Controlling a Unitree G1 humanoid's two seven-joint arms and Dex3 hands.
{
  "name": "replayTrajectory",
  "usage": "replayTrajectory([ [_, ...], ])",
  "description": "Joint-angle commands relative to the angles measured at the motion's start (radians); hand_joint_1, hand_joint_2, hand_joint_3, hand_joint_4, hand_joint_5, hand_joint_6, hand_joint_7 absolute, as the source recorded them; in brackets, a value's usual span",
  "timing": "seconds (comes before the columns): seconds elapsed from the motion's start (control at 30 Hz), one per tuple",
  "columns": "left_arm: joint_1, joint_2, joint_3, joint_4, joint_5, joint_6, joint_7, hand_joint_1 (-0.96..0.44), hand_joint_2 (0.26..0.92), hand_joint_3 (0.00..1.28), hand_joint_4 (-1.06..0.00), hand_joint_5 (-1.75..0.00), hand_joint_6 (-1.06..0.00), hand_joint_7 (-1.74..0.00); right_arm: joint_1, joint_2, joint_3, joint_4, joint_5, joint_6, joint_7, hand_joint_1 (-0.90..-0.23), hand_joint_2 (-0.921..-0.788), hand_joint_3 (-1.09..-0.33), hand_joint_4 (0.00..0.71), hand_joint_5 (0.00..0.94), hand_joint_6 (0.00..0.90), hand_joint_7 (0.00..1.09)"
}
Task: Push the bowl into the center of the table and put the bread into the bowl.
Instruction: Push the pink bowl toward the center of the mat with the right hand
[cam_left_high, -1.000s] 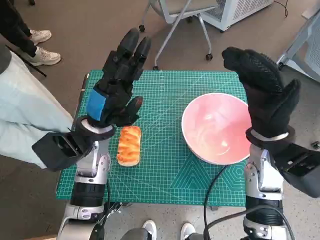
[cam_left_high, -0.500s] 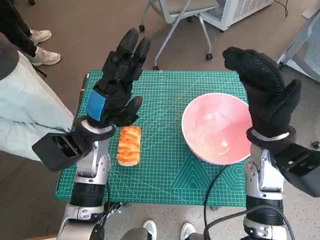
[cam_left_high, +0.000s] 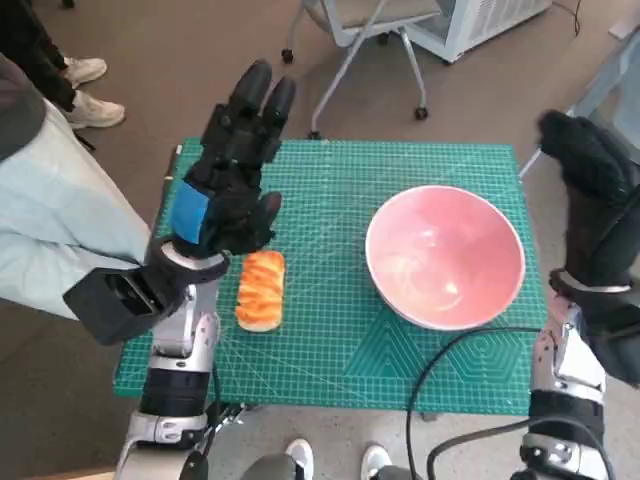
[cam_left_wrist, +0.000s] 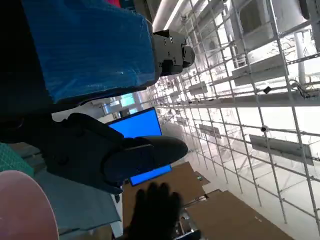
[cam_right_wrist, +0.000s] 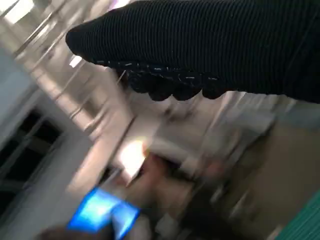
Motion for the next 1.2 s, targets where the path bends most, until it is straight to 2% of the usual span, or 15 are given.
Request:
replayTrajectory([
  [0.03, 0.011, -0.007, 0.001, -0.01, 0.003, -0.008, 0.007, -0.62, 0.921, 0.57, -0.05, -0.01, 0.0, -0.23, -0.006, -0.025, -0.029, 0.185, -0.017, -0.03, -0.065, -0.638, -0.921, -0.765, 0.15, 0.0, 0.137, 0.28],
  [0.17, 0.008, -0.007, 0.002, -0.003, 0.009, -0.017, 0.006, -0.62, 0.921, 0.57, -0.05, -0.01, 0.0, -0.24, -0.03, -0.034, -0.052, 0.311, 0.026, -0.035, -0.056, -0.613, -0.921, -0.797, 0.143, 0.0, 0.136, 0.28],
  [0.3, 0.006, -0.004, 0.004, 0.003, 0.004, -0.019, 0.0, -0.62, 0.921, 0.58, -0.05, -0.01, 0.0, -0.24, -0.054, -0.035, -0.084, 0.423, 0.078, -0.005, -0.02, -0.595, -0.921, -0.82, 0.134, 0.0, 0.127, 0.26],
  [0.37, 0.005, -0.002, 0.006, 0.006, 0.003, -0.019, -0.003, -0.62, 0.921, 0.58, -0.05, -0.01, 0.0, -0.24, -0.061, -0.038, -0.089, 0.472, 0.08, 0.012, -0.023, -0.593, -0.921, -0.825, 0.129, 0.0, 0.123, 0.26],
  [0.4, 0.005, -0.002, 0.007, 0.008, 0.002, -0.018, -0.003, -0.62, 0.921, 0.58, -0.05, -0.01, 0.0, -0.23, -0.064, -0.04, -0.088, 0.496, 0.074, 0.021, -0.033, -0.573, -0.921, -0.834, 0.117, 0.0, 0.115, 0.25],
  [0.53, 0.007, 0.0, 0.011, 0.01, 0.002, -0.016, -0.002, -0.62, 0.921, 0.59, -0.05, -0.01, 0.0, -0.23, -0.072, -0.039, -0.08, 0.56, 0.055, 0.063, -0.066, -0.57, -0.921, -0.851, 0.116, 0.006, 0.122, 0.24],
  [0.63, 0.009, 0.002, 0.013, 0.007, 0.001, -0.01, 0.0, -0.62, 0.921, 0.59, -0.06, -0.01, 0.0, -0.24, -0.079, -0.029, -0.076, 0.59, 0.051, 0.1, -0.078, -0.569, -0.921, -0.865, 0.114, 0.005, 0.126, 0.23],
  [0.83, 0.014, 0.012, 0.016, 0.0, 0.003, -0.003, -0.003, -0.63, 0.921, 0.58, -0.06, -0.01, 0.0, -0.24, -0.107, 0.019, -0.083, 0.627, 0.071, 0.187, -0.062, -0.561, -0.921, -0.919, 0.091, 0.001, 0.131, 0.22],
  [1.03, 0.02, 0.026, 0.02, -0.01, 0.009, -0.004, -0.001, -0.64, 0.921, 0.58, -0.06, -0.01, 0.0, -0.24, -0.127, 0.054, -0.087, 0.642, 0.074, 0.235, -0.055, -0.565, -0.921, -0.948, 0.077, 0.0, 0.127, 0.21],
  [1.2, 0.022, 0.037, 0.026, -0.011, 0.003, -0.003, -0.005, -0.64, 0.921, 0.59, -0.05, -0.01, 0.0, -0.24, -0.156, 0.09, -0.097, 0.657, 0.088, 0.282, -0.042, -0.567, -0.921, -0.952, 0.079, 0.002, 0.125, 0.21],
])
